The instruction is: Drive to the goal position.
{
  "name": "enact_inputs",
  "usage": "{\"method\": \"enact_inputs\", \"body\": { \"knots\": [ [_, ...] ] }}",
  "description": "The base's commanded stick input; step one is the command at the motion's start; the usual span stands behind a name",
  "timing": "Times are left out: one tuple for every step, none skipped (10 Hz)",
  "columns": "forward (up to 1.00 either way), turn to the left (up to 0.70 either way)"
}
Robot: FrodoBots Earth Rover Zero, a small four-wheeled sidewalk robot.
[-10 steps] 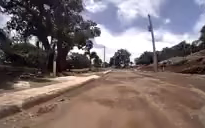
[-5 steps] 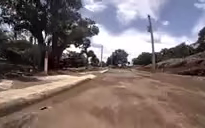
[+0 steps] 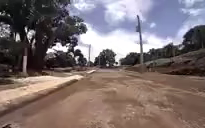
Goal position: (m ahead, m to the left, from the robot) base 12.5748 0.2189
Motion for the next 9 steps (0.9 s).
{"method": "enact_inputs", "body": {
  "knots": [
    [1.0,-0.27],
    [1.0,-0.2],
    [1.0,-0.06],
    [1.0,0.0],
    [1.0,0.0],
    [1.0,0.0],
    [1.0,0.0],
    [1.0,0.0],
    [1.0,0.0]
  ]
}}
